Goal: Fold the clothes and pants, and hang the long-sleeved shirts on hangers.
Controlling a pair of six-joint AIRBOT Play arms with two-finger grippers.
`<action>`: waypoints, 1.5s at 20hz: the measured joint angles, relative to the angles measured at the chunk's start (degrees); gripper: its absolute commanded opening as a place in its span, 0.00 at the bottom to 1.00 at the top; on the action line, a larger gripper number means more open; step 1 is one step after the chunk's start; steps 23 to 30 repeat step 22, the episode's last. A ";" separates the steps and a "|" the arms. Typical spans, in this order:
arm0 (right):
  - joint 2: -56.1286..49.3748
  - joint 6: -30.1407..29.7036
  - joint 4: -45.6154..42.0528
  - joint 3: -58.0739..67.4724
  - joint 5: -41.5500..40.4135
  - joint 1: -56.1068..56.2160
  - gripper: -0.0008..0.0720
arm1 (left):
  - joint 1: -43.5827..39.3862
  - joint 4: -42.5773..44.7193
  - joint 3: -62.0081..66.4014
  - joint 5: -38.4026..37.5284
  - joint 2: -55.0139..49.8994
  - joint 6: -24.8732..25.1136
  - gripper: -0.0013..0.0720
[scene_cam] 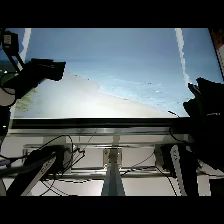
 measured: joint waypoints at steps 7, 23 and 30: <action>-10.25 -7.93 27.93 0.00 -3.87 0.13 0.06 | 0.00 0.00 0.00 0.00 0.00 0.02 0.81; -20.52 -30.97 34.91 -0.02 -14.01 32.74 0.05 | 0.00 0.00 0.00 0.00 0.00 0.02 0.81; -20.52 -30.97 34.91 -0.02 -14.01 32.74 0.05 | 0.00 0.00 0.00 0.00 0.00 0.02 0.81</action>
